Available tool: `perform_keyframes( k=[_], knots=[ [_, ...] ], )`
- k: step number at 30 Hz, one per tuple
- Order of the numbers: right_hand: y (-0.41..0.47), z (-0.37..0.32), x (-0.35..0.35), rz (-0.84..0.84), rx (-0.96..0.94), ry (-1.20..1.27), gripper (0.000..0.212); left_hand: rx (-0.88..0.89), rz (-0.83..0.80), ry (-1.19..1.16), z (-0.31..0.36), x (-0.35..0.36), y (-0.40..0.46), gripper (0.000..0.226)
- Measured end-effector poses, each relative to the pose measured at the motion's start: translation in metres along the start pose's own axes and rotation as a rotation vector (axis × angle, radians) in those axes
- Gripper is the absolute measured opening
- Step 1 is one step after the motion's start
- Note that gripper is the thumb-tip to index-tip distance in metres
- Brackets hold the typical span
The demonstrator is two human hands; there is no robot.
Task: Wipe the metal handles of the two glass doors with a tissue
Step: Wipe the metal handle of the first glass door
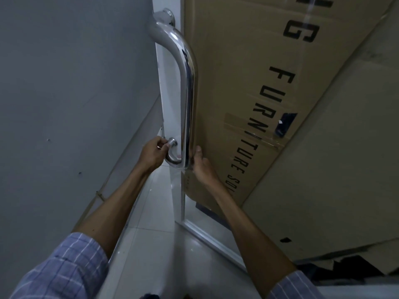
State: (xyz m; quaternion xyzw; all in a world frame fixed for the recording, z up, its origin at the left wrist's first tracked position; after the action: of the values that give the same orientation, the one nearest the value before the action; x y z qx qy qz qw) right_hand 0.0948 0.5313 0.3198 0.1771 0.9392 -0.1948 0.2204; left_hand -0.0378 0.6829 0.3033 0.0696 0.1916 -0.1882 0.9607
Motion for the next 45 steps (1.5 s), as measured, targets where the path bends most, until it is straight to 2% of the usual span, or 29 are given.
perform_keyframes(
  k=[2,3,5,7,12,17,23,27,30,33,36,37,41,45],
  knots=[
    [0.000,-0.002,0.003,-0.042,0.066,0.095,0.112,-0.002,-0.004,-0.018,-0.001,0.000,0.001,0.020],
    [0.001,0.000,0.001,-0.046,0.074,0.151,0.119,0.004,0.002,-0.021,-0.002,0.000,0.001,0.019],
    [-0.003,-0.001,-0.005,-0.032,0.067,0.271,0.108,0.002,0.013,-0.034,-0.003,0.000,0.003,0.019],
    [-0.002,0.006,-0.006,-0.035,0.057,0.373,0.108,-0.009,0.014,-0.037,-0.002,0.002,0.003,0.018],
    [-0.006,0.008,0.003,-0.033,0.064,0.449,0.105,0.009,0.030,-0.059,-0.001,0.003,0.002,0.013],
    [-0.020,0.013,0.017,0.019,0.035,0.554,0.088,-0.002,0.022,-0.071,-0.010,0.000,0.003,0.014],
    [-0.031,0.010,0.022,0.072,-0.028,0.587,0.082,-0.025,0.018,-0.046,-0.007,0.001,-0.002,0.019],
    [-0.035,0.006,0.023,0.118,-0.030,0.550,0.068,-0.010,0.019,-0.057,-0.008,0.000,-0.001,0.020],
    [-0.036,0.009,0.025,0.143,-0.005,0.555,0.075,-0.010,0.018,-0.067,-0.012,0.000,0.000,0.020],
    [-0.034,0.012,0.026,0.109,-0.003,0.559,0.068,-0.008,0.015,-0.072,-0.012,0.000,-0.001,0.020],
    [-0.045,0.005,0.026,0.102,-0.030,0.580,0.085,-0.022,0.004,-0.074,-0.012,0.000,-0.001,0.024],
    [-0.048,0.003,0.027,0.114,-0.017,0.579,0.084,-0.020,0.005,-0.072,-0.012,0.001,-0.001,0.024],
    [-0.052,0.001,0.033,0.150,0.007,0.596,0.068,-0.026,0.008,-0.063,-0.015,0.001,0.003,0.023],
    [-0.067,-0.030,0.017,0.212,-0.160,0.480,0.055,-0.013,0.034,-0.055,-0.017,0.000,0.005,0.023]
  ],
)
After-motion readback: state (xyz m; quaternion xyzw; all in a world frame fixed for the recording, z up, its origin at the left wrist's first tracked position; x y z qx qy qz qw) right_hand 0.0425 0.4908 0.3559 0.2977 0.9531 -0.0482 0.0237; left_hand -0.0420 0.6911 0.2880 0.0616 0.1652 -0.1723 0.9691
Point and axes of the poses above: each hand's wrist, its own y-axis towards the middle knuckle, its own x-axis out of the palm, z = x × y, the point moved 3 cm from there along y, towards the middle knuckle, and after that the axes turned 12 degrees about -y, right-handed, at the moved point
